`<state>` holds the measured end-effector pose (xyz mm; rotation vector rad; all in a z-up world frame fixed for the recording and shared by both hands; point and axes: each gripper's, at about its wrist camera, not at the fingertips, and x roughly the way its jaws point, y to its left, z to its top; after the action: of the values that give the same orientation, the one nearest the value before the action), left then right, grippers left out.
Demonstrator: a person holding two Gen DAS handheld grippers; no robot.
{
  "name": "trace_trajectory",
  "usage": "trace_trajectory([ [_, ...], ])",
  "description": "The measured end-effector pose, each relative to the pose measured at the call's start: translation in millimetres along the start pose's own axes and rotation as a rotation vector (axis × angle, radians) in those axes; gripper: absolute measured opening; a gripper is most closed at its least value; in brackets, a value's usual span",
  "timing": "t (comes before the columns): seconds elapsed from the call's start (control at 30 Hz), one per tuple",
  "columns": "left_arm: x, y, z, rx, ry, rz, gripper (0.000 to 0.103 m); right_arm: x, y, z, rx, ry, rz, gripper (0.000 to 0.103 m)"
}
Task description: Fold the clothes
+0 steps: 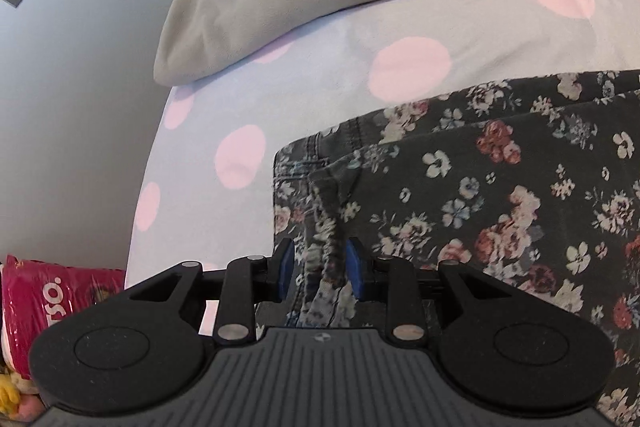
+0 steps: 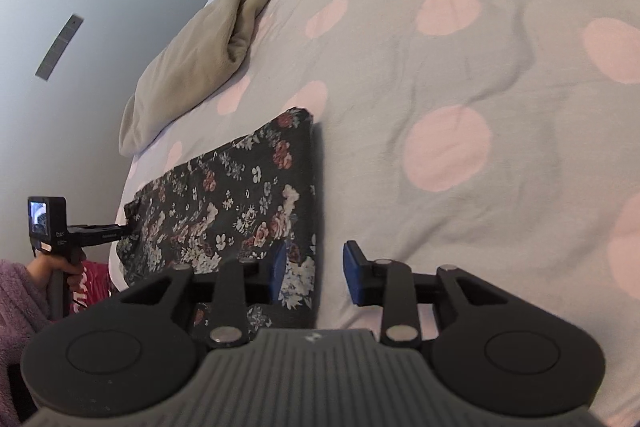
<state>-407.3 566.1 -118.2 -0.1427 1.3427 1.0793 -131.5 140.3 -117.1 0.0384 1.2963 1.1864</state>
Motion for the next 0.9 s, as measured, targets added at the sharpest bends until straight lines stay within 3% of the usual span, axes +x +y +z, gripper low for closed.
trace_trajectory([
  [0.1,0.7,3.6,-2.6,-0.017,-0.006,-0.017,0.026,24.3,5.2,4.8,-0.034,0.018,0.019,0.036],
  [0.17,1.0,5.8,-4.2,-0.028,-0.01,-0.029,0.026,38.5,4.0,9.6,-0.019,0.032,0.043,0.045],
  [0.4,11.0,13.0,-8.8,-0.055,-0.005,-0.072,0.026,81.5,1.4,23.6,0.031,0.098,0.106,0.055],
  [0.5,15.8,14.9,-10.6,-0.058,-0.004,-0.092,0.026,91.8,3.8,25.2,0.039,0.117,0.14,0.066],
  [0.57,18.3,15.8,-11.7,-0.059,-0.007,-0.102,0.026,98.7,5.4,26.3,0.044,0.13,0.162,0.082],
  [0.63,20.2,16.7,-12.5,-0.064,-0.008,-0.111,0.026,105.5,7.0,27.4,0.049,0.142,0.185,0.089],
  [0.8,22.7,19.6,-13.6,-0.074,-0.013,-0.124,0.027,116.7,13.1,28.7,0.048,0.15,0.216,0.091],
  [0.9,22.3,20.4,-13.4,-0.075,-0.015,-0.125,0.027,116.5,18.3,28.2,0.024,0.135,0.187,0.079],
])
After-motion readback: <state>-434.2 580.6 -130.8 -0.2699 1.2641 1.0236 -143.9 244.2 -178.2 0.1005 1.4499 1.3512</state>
